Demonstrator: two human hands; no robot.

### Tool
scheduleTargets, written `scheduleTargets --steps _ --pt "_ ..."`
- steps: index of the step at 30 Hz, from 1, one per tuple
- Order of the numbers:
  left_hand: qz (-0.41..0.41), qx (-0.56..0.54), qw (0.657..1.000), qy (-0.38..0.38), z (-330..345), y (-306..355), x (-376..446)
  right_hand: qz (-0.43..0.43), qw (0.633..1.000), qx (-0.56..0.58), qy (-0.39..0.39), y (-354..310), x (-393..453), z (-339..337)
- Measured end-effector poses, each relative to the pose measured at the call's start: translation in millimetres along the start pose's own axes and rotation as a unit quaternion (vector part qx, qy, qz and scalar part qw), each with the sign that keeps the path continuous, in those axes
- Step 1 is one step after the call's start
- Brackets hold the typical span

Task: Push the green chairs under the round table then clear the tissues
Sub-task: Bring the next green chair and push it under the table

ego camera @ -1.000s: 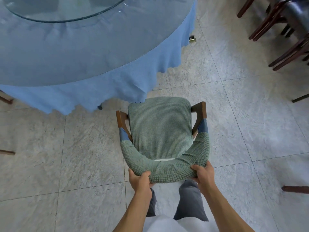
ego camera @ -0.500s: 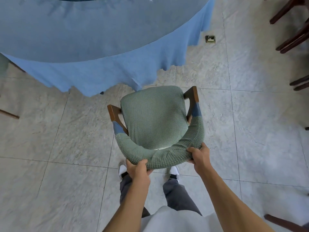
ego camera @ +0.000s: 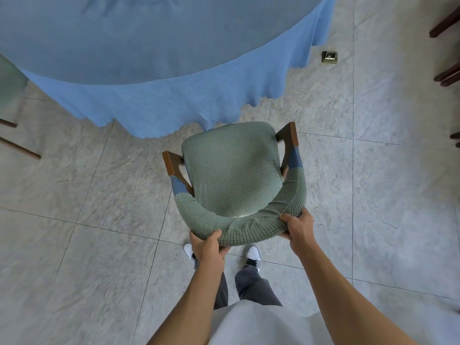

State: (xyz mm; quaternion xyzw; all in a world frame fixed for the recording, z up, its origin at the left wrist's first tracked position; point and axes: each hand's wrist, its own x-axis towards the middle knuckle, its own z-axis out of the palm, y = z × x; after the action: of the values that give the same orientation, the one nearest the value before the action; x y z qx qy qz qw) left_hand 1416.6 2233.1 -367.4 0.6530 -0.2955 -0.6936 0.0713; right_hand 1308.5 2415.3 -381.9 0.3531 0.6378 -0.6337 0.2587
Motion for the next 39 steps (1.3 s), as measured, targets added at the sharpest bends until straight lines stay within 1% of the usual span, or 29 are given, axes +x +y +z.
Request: scheduleTargets --steps 4,6,8,11,18,29,35,39 --pt "-0.035 -0.04 0.998 -0.02 1 -4 -5 0.01 1.0 0.017 -0.013 -1 -3 -4" --pt "-0.047 -0.06 0.997 -0.033 2 -7 -9 0.03 0.998 0.043 -0.032 -1 -6 -8" --pt "-0.047 -0.063 0.996 -0.032 5 -8 -11 0.051 0.995 0.067 -0.044 -2 -8 -10" --pt "-0.041 -0.066 0.997 -0.016 8 -5 -9 0.051 0.994 0.083 -0.042 -5 -8 -10" --pt "-0.024 -0.087 0.996 -0.019 19 1 -6 0.039 0.996 0.069 -0.046 -20 -1 -2" --pt "-0.014 -0.112 0.992 -0.054 55 47 16 0.038 0.995 0.063 -0.061 -63 25 37" --pt "-0.018 -0.109 0.992 -0.067 78 76 34 0.041 0.996 0.055 -0.048 -86 44 65" --pt "-0.021 -0.099 0.993 -0.058 94 94 46 0.043 0.997 0.05 -0.041 -101 56 82"
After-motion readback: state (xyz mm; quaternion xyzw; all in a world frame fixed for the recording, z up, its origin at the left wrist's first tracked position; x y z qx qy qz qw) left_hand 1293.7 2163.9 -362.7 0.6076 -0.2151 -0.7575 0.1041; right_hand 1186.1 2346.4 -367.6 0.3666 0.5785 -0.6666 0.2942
